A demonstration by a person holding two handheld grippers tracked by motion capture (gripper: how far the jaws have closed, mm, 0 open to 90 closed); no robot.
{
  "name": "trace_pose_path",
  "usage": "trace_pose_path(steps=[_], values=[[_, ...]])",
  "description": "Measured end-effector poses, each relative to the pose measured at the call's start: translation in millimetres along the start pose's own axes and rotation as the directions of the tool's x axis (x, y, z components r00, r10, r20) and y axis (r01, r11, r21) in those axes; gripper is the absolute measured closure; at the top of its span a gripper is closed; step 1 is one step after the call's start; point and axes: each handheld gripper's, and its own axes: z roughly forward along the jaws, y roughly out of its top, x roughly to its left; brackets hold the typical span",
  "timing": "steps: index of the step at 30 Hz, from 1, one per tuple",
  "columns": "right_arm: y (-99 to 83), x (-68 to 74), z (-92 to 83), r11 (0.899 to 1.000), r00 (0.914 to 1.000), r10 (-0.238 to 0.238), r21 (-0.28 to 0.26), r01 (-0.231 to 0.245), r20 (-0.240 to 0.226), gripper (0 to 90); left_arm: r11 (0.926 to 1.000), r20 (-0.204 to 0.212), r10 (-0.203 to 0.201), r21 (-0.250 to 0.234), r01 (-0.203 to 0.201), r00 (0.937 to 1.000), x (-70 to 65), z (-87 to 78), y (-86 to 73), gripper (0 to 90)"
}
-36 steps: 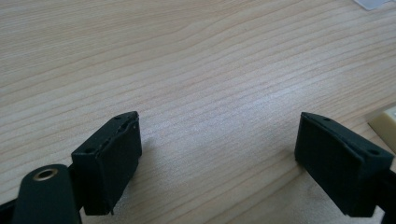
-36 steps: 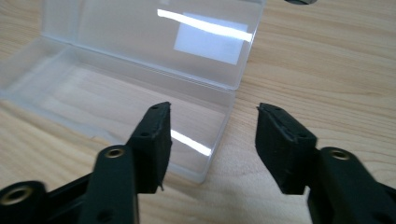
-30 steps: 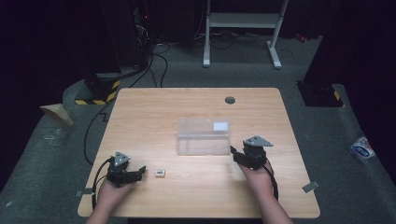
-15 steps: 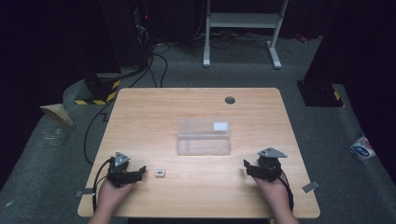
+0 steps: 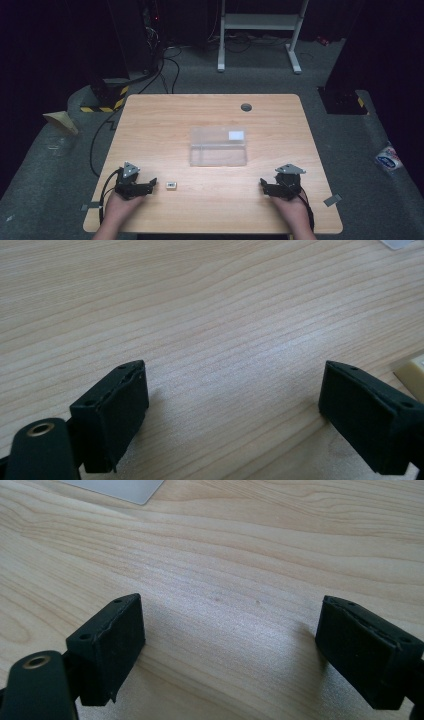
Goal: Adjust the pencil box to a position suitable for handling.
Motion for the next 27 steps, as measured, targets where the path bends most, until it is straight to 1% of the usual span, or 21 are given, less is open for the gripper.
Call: trace_pose_path(steps=[2,6,9,16,19,24,27], values=[[-0.1,-0.1,0.0,1.0,1.0,-0.003,-0.002,0.003,0.004,12.0,1.0,0.003,0.003,0.0,-0.003,1.0,0.2,-0.1,0.0,12.8],[-0.6,0.9,-0.4,1.0,0.9999,0.004,-0.004,-0.004,0.011,12.2,1.0,0.01,0.006,-0.005,-0.006,0.9999,0.7,-1.0,-0.8,14.6],[-0.6,0.9,-0.4,1.0,0.9999,0.004,-0.004,-0.004,0.011,12.2,0.9999,0.008,0.007,-0.008,-0.007,0.9999,0.7,-1.5,-0.8,16.4],[-0.6,0.7,-0.6,1.0,0.9999,0.006,-0.005,-0.006,0.013,12.8,1.0,0.02,0.008,0.001,-0.008,0.9998,2.3,-5.0,-1.2,21.4],[-0.9,0.8,-0.8,1.0,0.9999,0.006,-0.006,-0.006,0.014,13.0,0.9999,0.031,0.009,-0.011,-0.008,0.9995,2.9,-6.8,-1.0,21.5],[-1.0,0.8,-0.9,1.0,0.9999,0.006,-0.006,-0.006,0.013,13.0,0.9988,0.055,0.011,-0.049,-0.008,0.9984,1.8,-12.6,-0.5,22.6],[-1.0,0.8,-0.9,1.0,0.9999,0.007,-0.006,-0.006,0.013,13.1,0.998,0.081,0.01,-0.064,-0.005,0.9966,-0.7,-14.9,0.4,23.6]])
